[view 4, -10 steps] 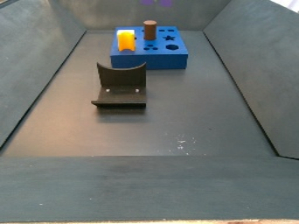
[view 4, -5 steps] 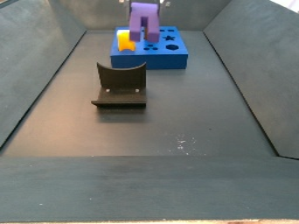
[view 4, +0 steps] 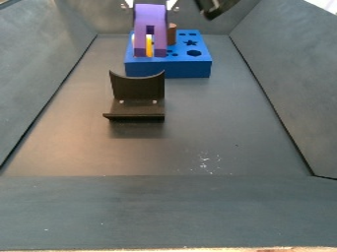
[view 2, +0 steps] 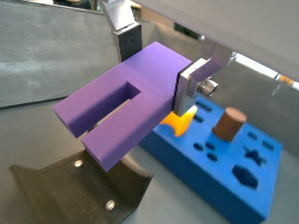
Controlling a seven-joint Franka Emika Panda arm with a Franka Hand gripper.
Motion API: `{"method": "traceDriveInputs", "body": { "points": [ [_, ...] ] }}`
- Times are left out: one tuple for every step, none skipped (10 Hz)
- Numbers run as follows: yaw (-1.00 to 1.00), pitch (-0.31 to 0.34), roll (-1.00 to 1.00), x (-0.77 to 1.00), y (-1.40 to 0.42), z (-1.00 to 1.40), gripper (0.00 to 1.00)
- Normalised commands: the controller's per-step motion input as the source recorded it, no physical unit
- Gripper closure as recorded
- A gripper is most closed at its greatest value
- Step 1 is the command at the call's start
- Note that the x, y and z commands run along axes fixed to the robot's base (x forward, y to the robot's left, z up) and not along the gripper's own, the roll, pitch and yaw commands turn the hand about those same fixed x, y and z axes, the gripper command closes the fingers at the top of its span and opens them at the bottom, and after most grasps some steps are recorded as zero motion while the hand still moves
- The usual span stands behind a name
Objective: Pick up the double-square object. Move up. Rotate the double-square object. Place the double-square object on the fixture. Regrasp the double-square object. Move to above the board. Insert the double-square object.
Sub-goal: Place the double-square object on the fixture.
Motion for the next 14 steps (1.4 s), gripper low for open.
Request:
{"method": "traceDriveInputs", "body": {
  "points": [
    [-0.11,0.1,-0.63,0.43,0.06,-0.03,1.0],
    [-0.11,0.091,-0.53,0.39,0.06,-0.03,1.0],
    [-0.11,0.076,-0.31,0.31,0.05,-0.02,1.0],
    [-0.11,0.063,-0.21,0.24,0.04,-0.01,1.0],
    [0.01,0.209,-1.0,0.16,0.14,-1.0,1.0],
    [0.01,0.208,-1.0,0.14,0.14,-1.0,1.0],
    [-0.06,0.225,-0.99,0.15,0.14,-1.0,1.0],
    [-0.11,0.227,-0.83,0.16,0.14,-1.0,1.0],
    [-0.15,0.208,-0.68,0.17,0.14,-1.0,1.0],
    [-0.19,0.169,-0.46,0.18,0.14,-1.0,1.0],
    [-0.21,0.138,-0.31,0.19,0.14,-1.0,1.0],
    [-0.21,0.093,-0.22,0.2,0.13,-1.0,1.0],
    [-0.21,0.04,-0.18,0.18,0.13,-0.92,1.0],
    [-0.19,0.011,-0.18,0.16,0.11,-0.73,1.0]
  ]
}}
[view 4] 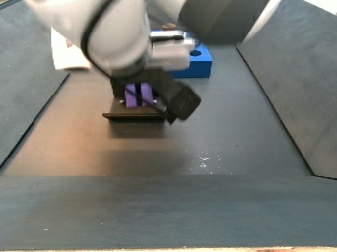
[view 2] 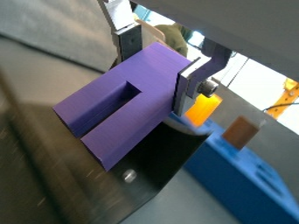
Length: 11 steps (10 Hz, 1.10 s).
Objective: Pick up the double-square object. Move up. Rotate the double-square object. Place the double-square object on the fixture. Regrasp the double-square object. Move to above the board. Insert the double-square object.
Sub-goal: Place the double-square object on the fixture, then regrasp the double-square object.
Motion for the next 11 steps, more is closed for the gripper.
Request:
{"method": "traceDriveInputs", "body": {
  "points": [
    [-0.18,-0.003,-0.18,0.14,0.1,-0.61,1.0],
    [-0.14,-0.021,-0.16,0.11,0.07,-0.35,1.0],
    [-0.12,-0.034,-0.14,0.1,0.08,-0.27,1.0],
    [-0.09,-0.051,-0.13,0.08,0.1,-0.25,1.0],
    [-0.07,-0.051,-0.13,0.08,0.1,-0.24,1.0],
    [0.0,0.0,0.0,0.0,0.0,0.0,0.0],
    [-0.03,-0.024,0.03,0.0,0.0,1.0,0.0],
    [-0.02,-0.02,0.03,-0.01,0.0,1.0,0.0],
    [-0.01,-0.007,0.03,-0.03,0.0,1.0,0.0],
    [0.01,0.007,0.05,-0.03,0.0,1.0,0.0],
    [0.01,0.017,0.05,-0.04,0.0,1.0,0.0]
  ]
}}
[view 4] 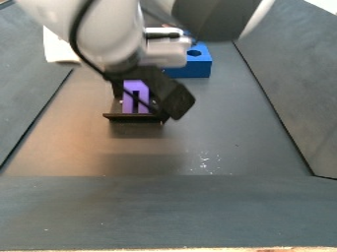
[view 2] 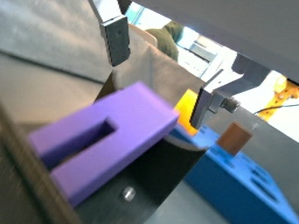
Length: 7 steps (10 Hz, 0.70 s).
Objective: Pick up the double-square object. Move up. Rotate the double-square object. Place the double-square object on the fixture. Regrasp the double-square object. Move to above the board. Insert the double-square object.
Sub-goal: Regrasp the double-square object.
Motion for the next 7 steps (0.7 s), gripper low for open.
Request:
{"method": "traceDriveInputs", "body": {
  "points": [
    [0.02,0.037,0.06,-0.04,0.0,0.95,0.0],
    [0.01,0.05,0.06,-0.04,0.0,0.79,0.0],
    [0.01,0.068,0.06,-0.03,0.0,0.56,0.0],
    [0.0,0.073,0.05,-0.03,0.0,0.45,0.0],
    [-0.02,0.072,0.05,-0.03,0.01,0.17,0.0],
    [0.02,0.055,1.0,-0.11,-0.82,0.88,0.0],
    [0.02,0.053,1.0,-0.09,-0.79,0.79,0.0]
  ]
}}
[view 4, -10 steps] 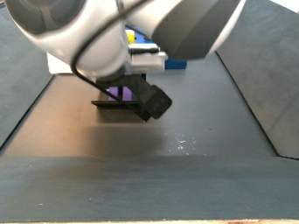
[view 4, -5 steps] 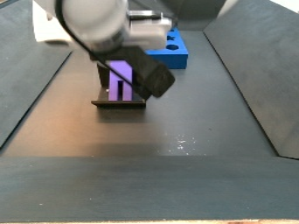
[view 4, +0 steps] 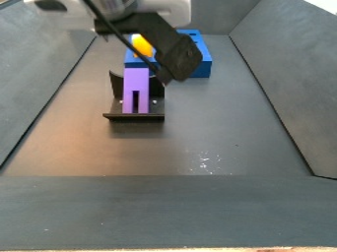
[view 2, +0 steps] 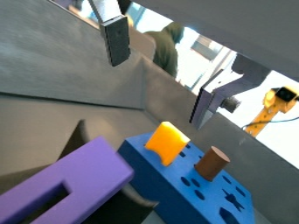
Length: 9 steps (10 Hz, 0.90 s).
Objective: Pick up the double-square object. Move up. Rotate the double-square object. Place the double-square object on the fixture. Regrasp the double-square object. Move to above the board. Insert the double-square object.
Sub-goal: Regrasp the double-square object.
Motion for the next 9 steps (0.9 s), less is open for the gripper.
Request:
{"method": "traceDriveInputs", "body": {
  "points": [
    [0.02,0.043,1.0,-0.1,-0.67,0.68,0.0],
    [0.02,0.033,1.0,-0.11,-0.48,0.44,0.0],
    [0.02,0.03,1.0,-0.1,-0.37,0.31,0.0],
    [0.02,0.028,1.0,-0.07,-0.21,0.11,0.0],
    [0.02,0.029,1.0,-0.03,-0.05,0.03,0.0],
    [0.02,0.029,1.0,-0.02,-0.02,0.02,0.0],
    [0.02,0.026,1.0,-0.02,-0.02,0.01,0.0],
    [0.02,0.02,1.0,-0.04,-0.03,0.02,0.0],
    [0.02,0.015,1.0,-0.04,-0.03,0.01,0.0]
  ]
}}
